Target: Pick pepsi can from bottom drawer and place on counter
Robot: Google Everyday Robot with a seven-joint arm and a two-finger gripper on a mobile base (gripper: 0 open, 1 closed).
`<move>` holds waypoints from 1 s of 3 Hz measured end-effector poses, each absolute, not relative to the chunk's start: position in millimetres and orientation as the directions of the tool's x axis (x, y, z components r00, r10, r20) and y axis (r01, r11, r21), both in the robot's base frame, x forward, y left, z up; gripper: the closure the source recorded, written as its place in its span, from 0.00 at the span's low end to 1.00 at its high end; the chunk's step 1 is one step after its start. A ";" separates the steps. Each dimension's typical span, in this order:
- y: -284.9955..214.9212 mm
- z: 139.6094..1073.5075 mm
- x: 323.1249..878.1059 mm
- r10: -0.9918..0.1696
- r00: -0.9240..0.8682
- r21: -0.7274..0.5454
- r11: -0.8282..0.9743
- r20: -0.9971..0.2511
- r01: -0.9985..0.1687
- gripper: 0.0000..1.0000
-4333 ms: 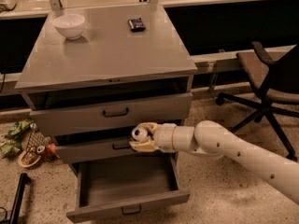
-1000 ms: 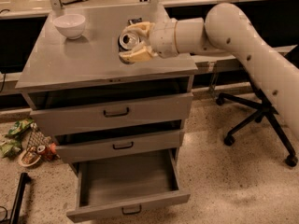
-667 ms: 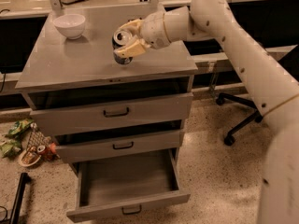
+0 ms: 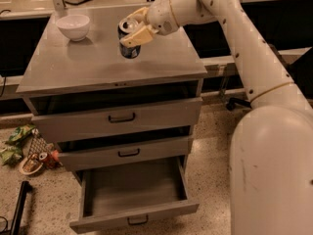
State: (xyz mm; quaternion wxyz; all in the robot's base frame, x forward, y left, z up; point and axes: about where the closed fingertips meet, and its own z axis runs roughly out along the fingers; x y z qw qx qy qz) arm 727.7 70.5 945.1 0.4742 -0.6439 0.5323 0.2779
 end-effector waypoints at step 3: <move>79.5 910.3 735.1 -0.556 0.109 -0.100 -0.047 -0.824 -0.994 0.38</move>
Offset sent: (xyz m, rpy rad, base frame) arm 0.0210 -0.0015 -0.0158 -0.1609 0.1886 0.0447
